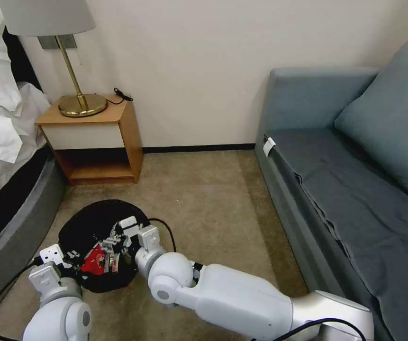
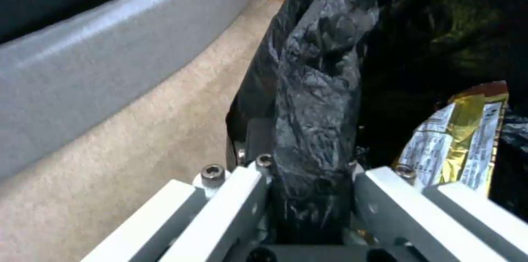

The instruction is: Pick up the trash bin, then pick up the garbage on the floor and place it into the trash bin.

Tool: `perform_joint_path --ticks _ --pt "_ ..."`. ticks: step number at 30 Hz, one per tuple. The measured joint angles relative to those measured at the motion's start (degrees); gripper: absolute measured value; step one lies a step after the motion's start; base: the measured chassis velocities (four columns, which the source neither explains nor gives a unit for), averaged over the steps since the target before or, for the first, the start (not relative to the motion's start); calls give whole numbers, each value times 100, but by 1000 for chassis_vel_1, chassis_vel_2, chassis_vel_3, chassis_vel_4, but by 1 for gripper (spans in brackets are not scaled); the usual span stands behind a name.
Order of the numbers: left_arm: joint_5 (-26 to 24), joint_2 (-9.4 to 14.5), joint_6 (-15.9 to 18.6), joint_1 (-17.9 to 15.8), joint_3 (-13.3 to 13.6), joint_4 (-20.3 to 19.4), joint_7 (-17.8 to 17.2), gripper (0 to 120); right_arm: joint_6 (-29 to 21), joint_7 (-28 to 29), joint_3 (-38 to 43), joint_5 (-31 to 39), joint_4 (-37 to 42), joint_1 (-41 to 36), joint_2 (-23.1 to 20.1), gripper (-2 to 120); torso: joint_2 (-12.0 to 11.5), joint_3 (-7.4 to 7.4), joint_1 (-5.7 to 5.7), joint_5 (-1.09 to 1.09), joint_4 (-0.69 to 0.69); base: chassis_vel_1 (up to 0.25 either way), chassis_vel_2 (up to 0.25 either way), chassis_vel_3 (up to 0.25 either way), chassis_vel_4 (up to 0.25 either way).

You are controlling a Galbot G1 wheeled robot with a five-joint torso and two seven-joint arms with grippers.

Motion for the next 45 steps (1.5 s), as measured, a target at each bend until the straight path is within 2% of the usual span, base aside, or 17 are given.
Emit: perform_joint_path --ticks 3,4,8,9,12,17,24,30,38,41,42,45 --pt "-451 0 90 -32 -42 14 -376 3 74 -82 93 -176 311 53 -207 87 0 0 0 1 0 0 0 0 0" --pt "-451 0 90 -32 -42 14 -376 3 74 -82 93 -176 311 53 -207 87 0 0 0 1 0 0 0 0 0" --pt "-1633 0 328 -121 -90 2 -1143 3 144 -108 217 -332 553 16 -425 88 0 0 0 0 0 0 0 0 0" --pt "-1633 0 328 -121 -90 2 -1143 3 144 -108 217 -332 553 16 -425 88 0 0 0 0 0 0 0 0 0" --pt "-2340 0 385 -193 -160 136 -1627 3 198 -123 301 -448 611 -68 -553 88 0 0 0 0 0 0 0 0 0" --pt "-2924 0 425 -242 -174 247 -1886 3 263 -154 395 -548 660 -161 -702 88 0 0 0 0 0 0 0 0 0" --pt "-3147 0 418 -336 -225 507 -2012 3 359 -223 496 -738 670 -303 -886 88 0 0 0 0 0 0 0 0 0" --pt "-3024 0 404 -364 -245 682 -2033 3 436 -265 592 -890 673 -394 -1025 88 0 0 0 0 0 0 0 0 0" --pt "-2980 0 403 -336 -255 717 -2068 3 507 -306 664 -1000 661 -471 -1178 88 0 0 0 -1 0 0 0 0 0" --pt "-2903 0 378 -313 -259 687 -2031 15 535 -310 691 -1077 650 -514 -1225 88 0 0 0 1 0 0 0 0 0" --pt "-2903 0 378 -313 -259 687 -2031 15 535 -310 691 -1077 650 -514 -1225 88 0 0 0 1 0 0 0 0 0" --pt "-2672 0 311 -262 -250 611 -1838 28 543 -310 731 -1092 656 -530 -1282 88 0 0 0 0 1 0 0 0 0"
